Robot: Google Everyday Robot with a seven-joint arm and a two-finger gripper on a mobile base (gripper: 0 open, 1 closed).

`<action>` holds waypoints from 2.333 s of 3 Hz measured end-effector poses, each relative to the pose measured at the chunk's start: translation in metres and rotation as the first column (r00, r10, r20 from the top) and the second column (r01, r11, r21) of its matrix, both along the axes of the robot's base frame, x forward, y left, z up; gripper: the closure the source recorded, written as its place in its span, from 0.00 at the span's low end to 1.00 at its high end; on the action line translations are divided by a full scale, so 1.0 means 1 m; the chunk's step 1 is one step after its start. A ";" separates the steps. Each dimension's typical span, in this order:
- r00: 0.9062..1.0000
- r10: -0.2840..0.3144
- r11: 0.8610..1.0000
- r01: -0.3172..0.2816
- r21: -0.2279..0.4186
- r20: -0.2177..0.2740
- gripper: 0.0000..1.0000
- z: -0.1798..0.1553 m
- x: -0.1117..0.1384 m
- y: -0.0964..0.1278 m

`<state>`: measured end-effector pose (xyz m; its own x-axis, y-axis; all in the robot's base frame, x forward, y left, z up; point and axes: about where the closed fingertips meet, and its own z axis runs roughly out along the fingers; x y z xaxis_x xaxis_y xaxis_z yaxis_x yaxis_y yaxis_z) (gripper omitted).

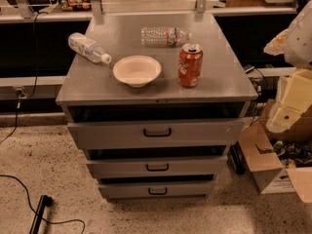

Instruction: Open middle drawer

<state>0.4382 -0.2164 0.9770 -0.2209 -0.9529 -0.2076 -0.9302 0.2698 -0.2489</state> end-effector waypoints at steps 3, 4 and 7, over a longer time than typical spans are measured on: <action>0.999 0.033 0.999 -0.033 -0.010 -0.031 0.00 -0.045 -0.001 0.005; 0.999 0.037 0.999 -0.038 -0.018 -0.035 0.00 -0.065 -0.008 -0.002; 0.992 -0.059 0.998 0.060 -0.008 0.116 0.00 -0.126 -0.067 -0.042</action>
Offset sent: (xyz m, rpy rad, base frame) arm 0.0238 -0.0149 -0.0733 -0.0450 0.1252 -0.0350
